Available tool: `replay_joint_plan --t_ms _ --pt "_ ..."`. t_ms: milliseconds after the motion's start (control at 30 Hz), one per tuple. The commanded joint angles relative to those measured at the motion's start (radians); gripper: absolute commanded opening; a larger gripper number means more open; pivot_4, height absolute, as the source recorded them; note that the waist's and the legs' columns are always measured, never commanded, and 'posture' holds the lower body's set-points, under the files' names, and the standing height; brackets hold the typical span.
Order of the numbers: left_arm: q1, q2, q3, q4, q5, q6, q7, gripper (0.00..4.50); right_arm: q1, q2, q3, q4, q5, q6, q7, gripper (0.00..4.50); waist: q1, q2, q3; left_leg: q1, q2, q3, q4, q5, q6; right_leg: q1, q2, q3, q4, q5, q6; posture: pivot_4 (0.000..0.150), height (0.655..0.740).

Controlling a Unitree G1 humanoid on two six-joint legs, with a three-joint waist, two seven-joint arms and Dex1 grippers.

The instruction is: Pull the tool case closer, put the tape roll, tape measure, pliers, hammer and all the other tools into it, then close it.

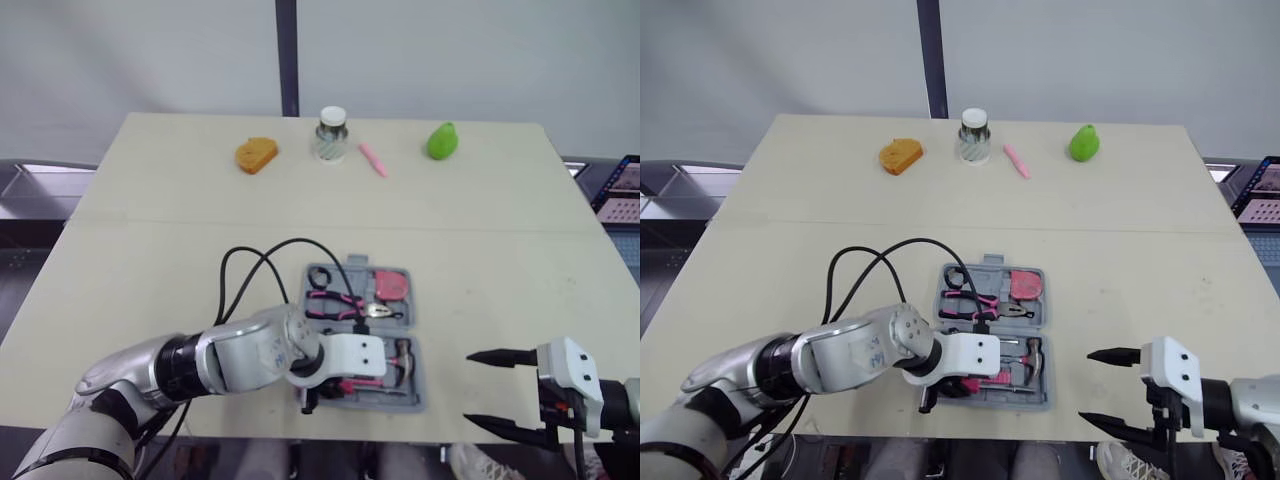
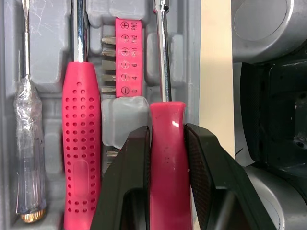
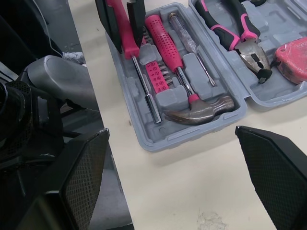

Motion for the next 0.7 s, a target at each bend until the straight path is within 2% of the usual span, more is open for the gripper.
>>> replay_joint_plan --t_ms 33,700 --pt "-0.016 -0.014 -0.010 -0.004 0.002 -0.032 0.005 0.56 0.007 0.006 -0.030 -0.029 0.017 0.004 -0.007 4.50 0.000 0.000 0.000 0.000 0.000 0.000 0.000 0.000 0.000 0.000 0.000 0.000 0.000 0.000 0.000 0.150 0.6950" --pt "-0.028 -0.046 -0.054 0.064 0.026 -0.110 0.003 0.56 0.028 0.029 -0.036 -0.055 0.008 0.015 -0.038 4.50 0.000 0.000 0.000 0.000 0.000 0.000 0.000 0.000 0.000 0.000 0.000 0.000 0.000 0.000 0.000 0.150 0.6950"
